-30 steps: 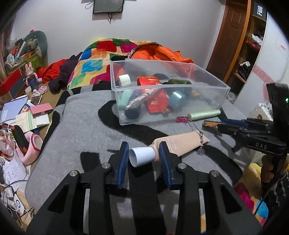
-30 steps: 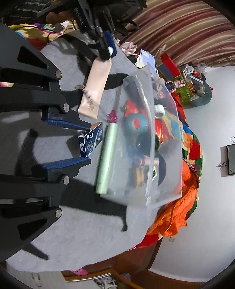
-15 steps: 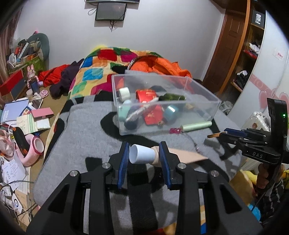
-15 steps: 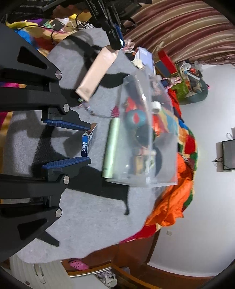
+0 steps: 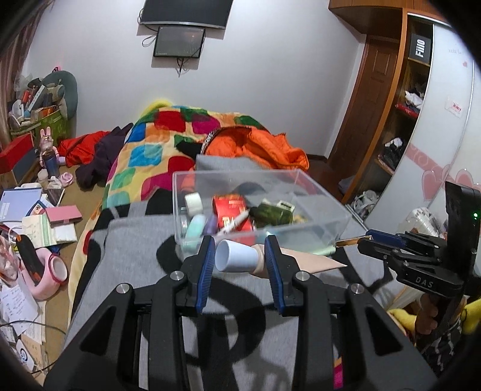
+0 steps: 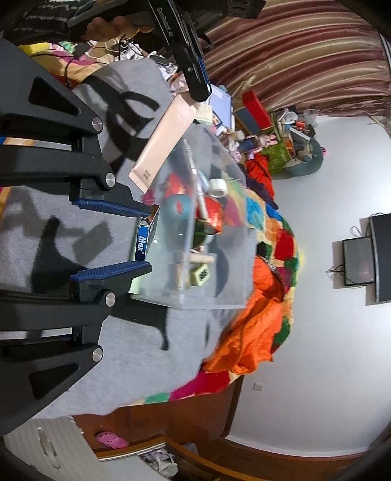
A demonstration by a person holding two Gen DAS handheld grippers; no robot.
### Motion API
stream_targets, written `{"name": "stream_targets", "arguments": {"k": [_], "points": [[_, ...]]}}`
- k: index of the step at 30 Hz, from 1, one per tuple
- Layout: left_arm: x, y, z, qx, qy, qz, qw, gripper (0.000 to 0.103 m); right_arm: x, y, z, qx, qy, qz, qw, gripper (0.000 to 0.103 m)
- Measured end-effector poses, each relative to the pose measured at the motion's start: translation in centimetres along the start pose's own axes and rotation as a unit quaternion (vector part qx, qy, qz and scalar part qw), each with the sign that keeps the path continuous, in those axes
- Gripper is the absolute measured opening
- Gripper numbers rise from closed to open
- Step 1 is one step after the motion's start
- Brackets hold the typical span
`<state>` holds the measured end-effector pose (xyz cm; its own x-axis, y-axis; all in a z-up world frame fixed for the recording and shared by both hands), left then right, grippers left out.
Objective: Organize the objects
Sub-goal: 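Carry the foundation tube into the clear box and release while the right lifts the Max box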
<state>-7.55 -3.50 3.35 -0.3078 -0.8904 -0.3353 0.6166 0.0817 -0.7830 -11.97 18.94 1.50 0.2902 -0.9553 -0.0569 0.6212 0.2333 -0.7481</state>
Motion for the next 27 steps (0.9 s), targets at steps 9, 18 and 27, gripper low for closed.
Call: {"name": "stream_targets", "arguments": {"k": [9, 18, 27], "points": [[0.5, -2.9, -1.0, -0.023, -0.005, -0.001, 0.9997, 0.034, -0.1, -2.7, 0.6, -0.041, 0.012, 0.005, 0.999, 0.027], [1.8, -5.1, -3.3, -0.028, -0.018, 0.007, 0.9994, 0.034, 0.3, -4.8, -1.5, -0.047, 0.024, 0.014, 0.999, 0.022], [4.3, -4.5, -6.8, 0.003, -0.040, 0.031, 0.9987, 0.034, -0.2, -3.4, -3.5, 0.006, -0.001, 0.017, 1.000, 0.031]]}}
Point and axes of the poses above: each gripper's, at about its wrist camera, not at the fingertips, and z roughly against the way its jaws point, x to its left, y to its underside, the point moved 1 cm from there along -z, roughly the way its jaws point, and after that the axes turned 14 degrees about y, right-handed, at the moved point
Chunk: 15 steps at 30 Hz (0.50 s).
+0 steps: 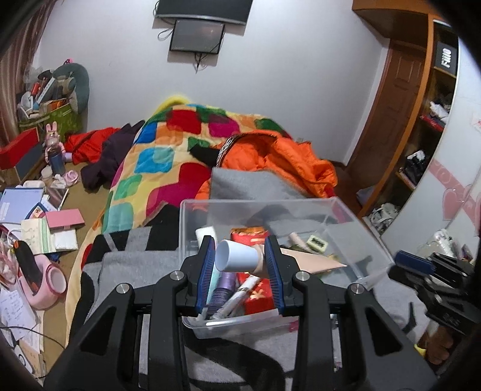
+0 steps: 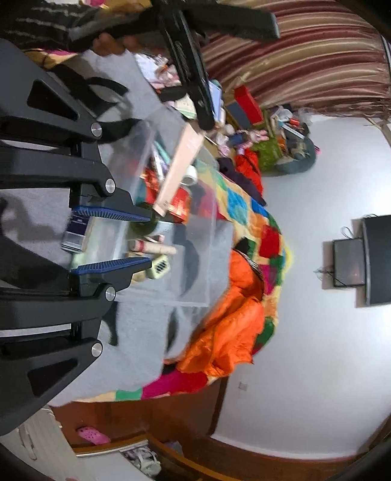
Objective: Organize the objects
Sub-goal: 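Carry the foundation tube into the clear box and release while the right lifts the Max box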
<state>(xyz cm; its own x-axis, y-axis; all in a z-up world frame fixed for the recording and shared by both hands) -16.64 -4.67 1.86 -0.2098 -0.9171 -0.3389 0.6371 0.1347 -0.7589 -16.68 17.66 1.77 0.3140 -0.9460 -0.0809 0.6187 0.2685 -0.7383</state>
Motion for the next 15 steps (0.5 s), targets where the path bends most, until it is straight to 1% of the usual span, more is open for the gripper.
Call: {"name": "stream_targets", "arguments": {"k": [1, 2, 3, 8, 12, 14, 15], "points": [[0.3, 0.3, -0.5, 0.006, -0.003, 0.003, 1.0000, 0.034, 0.0, 0.3, -0.2, 0.005, 0.000, 0.000, 1.000, 0.036], [0.5, 0.5, -0.9, 0.011, -0.003, 0.006, 0.9999, 0.034, 0.0, 0.7, -0.4, 0.011, 0.000, -0.001, 1.000, 0.045], [0.7, 0.7, -1.2, 0.015, -0.002, 0.008, 0.9999, 0.034, 0.0, 1.3, -0.7, 0.019, 0.000, -0.002, 1.000, 0.051], [1.2, 1.7, -2.3, 0.031, -0.004, 0.011, 0.9994, 0.034, 0.6, 3.6, -2.4, 0.058, 0.011, -0.009, 0.998, 0.053], [0.8, 1.9, -2.4, 0.038, -0.009, 0.000, 0.9992, 0.034, 1.2, 4.8, -4.4, 0.091, 0.043, -0.018, 0.995, 0.053], [0.6, 2.0, -2.6, 0.041, -0.014, -0.007, 0.9990, 0.034, 1.3, 5.0, -5.1, 0.103, 0.049, -0.028, 0.993, 0.053], [0.6, 2.1, -2.7, 0.043, -0.015, -0.009, 0.9989, 0.034, 1.5, 5.1, -5.3, 0.106, 0.052, -0.035, 0.992, 0.055]]}}
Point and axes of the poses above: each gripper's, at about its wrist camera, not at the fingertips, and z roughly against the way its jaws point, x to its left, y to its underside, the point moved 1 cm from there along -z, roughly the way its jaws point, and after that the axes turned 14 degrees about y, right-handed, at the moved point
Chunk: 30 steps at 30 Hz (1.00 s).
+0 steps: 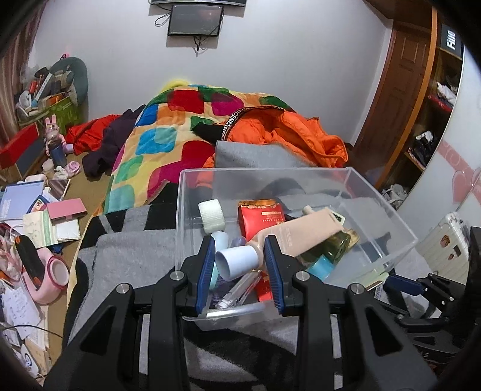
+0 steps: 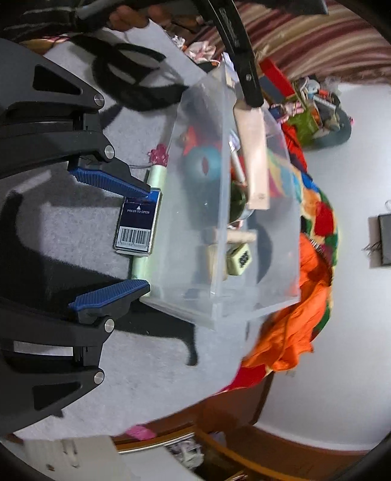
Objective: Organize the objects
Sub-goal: 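Carry the foundation tube into the clear box and release while the right lifts the Max box, then lower the blue Max box into the clear box and open the right gripper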
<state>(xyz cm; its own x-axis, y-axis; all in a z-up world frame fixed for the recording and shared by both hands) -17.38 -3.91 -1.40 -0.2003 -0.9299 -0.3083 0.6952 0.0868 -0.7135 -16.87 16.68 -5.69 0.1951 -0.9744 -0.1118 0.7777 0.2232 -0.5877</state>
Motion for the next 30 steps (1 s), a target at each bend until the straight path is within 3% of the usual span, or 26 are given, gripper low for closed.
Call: {"name": "stream_targets", "arguments": {"k": [5, 9, 10, 12, 14, 23, 30], "points": [[-0.2, 0.5, -0.5, 0.010, 0.002, -0.004, 0.9999, 0.033, 0.7, 0.3, -0.2, 0.001, 0.012, -0.019, 1.000, 0.068], [-0.5, 0.7, -0.6, 0.011, -0.004, -0.013, 0.9998, 0.033, 1.1, 0.6, -0.2, -0.005, 0.029, -0.020, 0.999, 0.068], [-0.5, 0.7, -0.7, 0.011, -0.004, -0.013, 0.9998, 0.033, 1.0, 0.7, -0.2, -0.006, 0.032, -0.020, 0.999, 0.067], [-0.5, 0.7, -0.6, 0.012, -0.002, -0.013, 0.9998, 0.033, 0.8, 0.9, 0.0, -0.008, 0.036, -0.019, 0.999, 0.052], [-0.4, 0.7, -0.5, 0.011, -0.002, -0.012, 0.9999, 0.033, 0.5, 1.0, 0.1, -0.002, 0.022, -0.020, 1.000, 0.044], [-2.0, 1.0, 1.2, 0.002, -0.005, -0.036, 0.9994, 0.034, -1.9, 1.2, 3.2, -0.030, -0.007, -0.039, 0.999, 0.044], [-4.3, 1.5, 3.3, -0.022, 0.001, -0.057, 0.9981, 0.058, -2.9, -0.8, 7.2, -0.092, -0.008, -0.042, 0.995, 0.044]]}}
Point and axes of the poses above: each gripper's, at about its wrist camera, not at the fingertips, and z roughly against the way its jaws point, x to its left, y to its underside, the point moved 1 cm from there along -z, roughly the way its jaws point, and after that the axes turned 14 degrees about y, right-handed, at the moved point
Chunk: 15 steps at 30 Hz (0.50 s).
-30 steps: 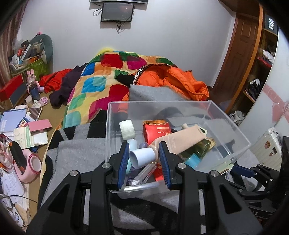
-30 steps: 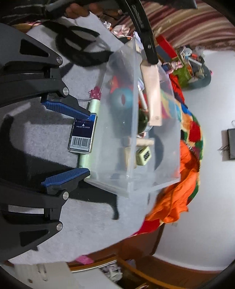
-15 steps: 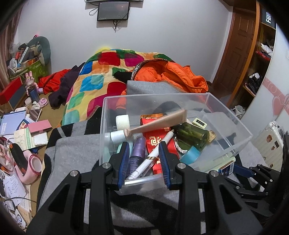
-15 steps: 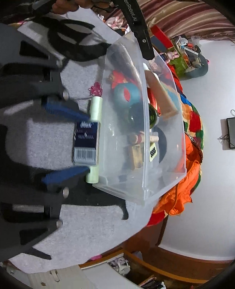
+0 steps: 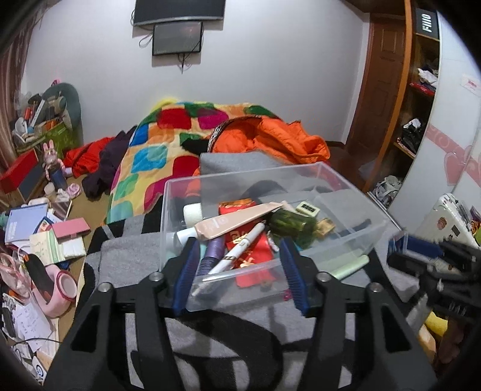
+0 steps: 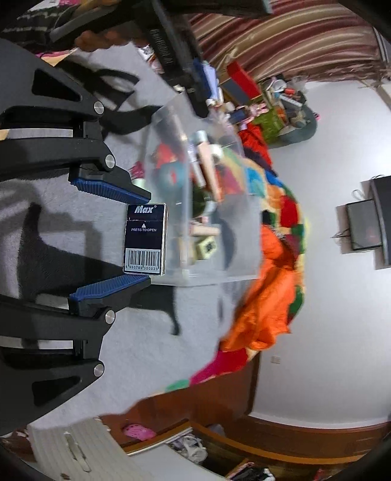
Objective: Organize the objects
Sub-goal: 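Lower the blue Max box into the clear box and open the right gripper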
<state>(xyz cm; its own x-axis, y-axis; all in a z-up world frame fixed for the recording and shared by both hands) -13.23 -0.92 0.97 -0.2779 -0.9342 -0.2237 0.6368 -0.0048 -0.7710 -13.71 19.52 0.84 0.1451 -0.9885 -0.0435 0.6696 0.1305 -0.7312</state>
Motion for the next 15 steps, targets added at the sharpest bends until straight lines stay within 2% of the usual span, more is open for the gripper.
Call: {"name": "stream_targets", "arguments": {"k": [5, 8, 15], "points": [[-1.8, 0.4, 1.0, -0.007, 0.007, -0.018, 0.9998, 0.077, -0.1, -2.3, 0.1, -0.027, 0.003, -0.007, 1.000, 0.044], [-2.5, 1.1, 0.8, 0.002, 0.011, -0.023, 0.9997, 0.084, 0.3, -3.5, -0.7, -0.032, 0.004, -0.005, 0.999, 0.044], [-2.7, 3.3, -1.8, 0.055, 0.021, -0.019, 0.9981, 0.085, 1.7, -4.3, -3.4, -0.009, -0.006, 0.016, 1.000, 0.044]]}}
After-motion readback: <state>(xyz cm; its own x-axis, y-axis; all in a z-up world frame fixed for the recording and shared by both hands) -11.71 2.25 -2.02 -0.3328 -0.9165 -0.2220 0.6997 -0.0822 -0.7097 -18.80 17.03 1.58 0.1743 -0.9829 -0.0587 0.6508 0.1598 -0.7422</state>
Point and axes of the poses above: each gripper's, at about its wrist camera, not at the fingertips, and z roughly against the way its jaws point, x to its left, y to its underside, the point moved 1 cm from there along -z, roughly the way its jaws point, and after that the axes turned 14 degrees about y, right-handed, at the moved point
